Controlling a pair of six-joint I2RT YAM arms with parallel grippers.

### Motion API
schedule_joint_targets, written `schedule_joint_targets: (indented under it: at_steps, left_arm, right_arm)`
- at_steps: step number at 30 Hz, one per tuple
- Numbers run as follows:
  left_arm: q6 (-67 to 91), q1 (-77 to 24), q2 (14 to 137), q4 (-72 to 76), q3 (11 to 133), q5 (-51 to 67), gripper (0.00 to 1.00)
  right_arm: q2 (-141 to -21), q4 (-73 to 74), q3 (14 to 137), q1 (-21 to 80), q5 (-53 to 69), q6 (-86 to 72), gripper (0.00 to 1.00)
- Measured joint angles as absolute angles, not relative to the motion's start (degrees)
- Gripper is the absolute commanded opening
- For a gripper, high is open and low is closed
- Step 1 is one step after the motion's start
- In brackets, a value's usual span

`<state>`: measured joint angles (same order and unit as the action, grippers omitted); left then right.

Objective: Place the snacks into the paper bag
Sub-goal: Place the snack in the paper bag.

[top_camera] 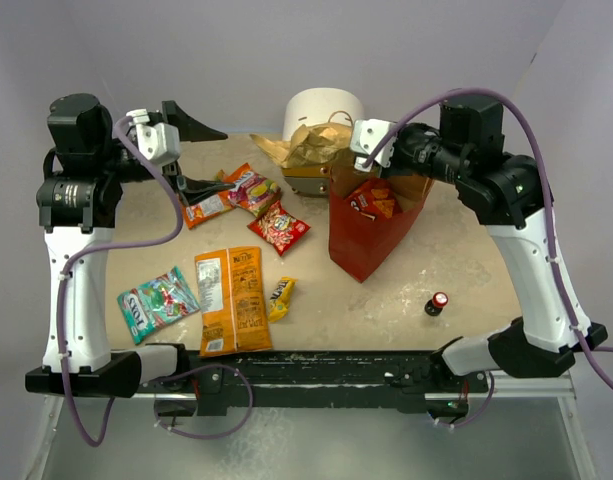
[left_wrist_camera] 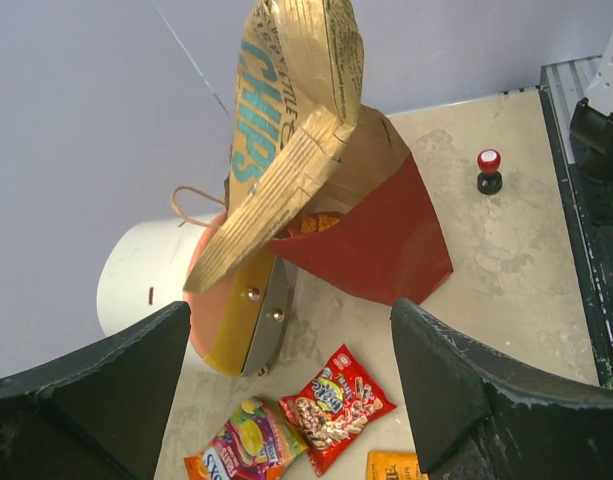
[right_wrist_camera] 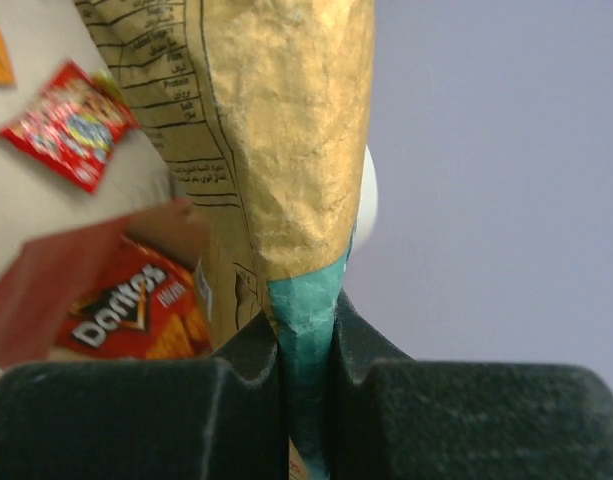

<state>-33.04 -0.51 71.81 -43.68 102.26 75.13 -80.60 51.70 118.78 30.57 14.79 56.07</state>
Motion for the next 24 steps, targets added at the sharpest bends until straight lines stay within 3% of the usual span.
schedule_joint_targets:
  at_steps: [9,17,24]
  left_arm:
    - [-31.99,-0.51,72.18,-41.63,99.00,74.06,0.84]
    - [-26.41,-0.89,73.28,-35.64,96.79,72.71,0.79]
    - [-23.27,-9.87,77.06,-32.25,96.86,64.66,0.81]
  right_arm:
    - [-80.60,56.64,122.19,27.92,2.72,66.37,0.00]
    - [-81.30,58.02,122.06,19.33,2.15,79.00,0.00]
    - [-83.94,60.34,121.73,18.04,3.11,88.49,0.00]
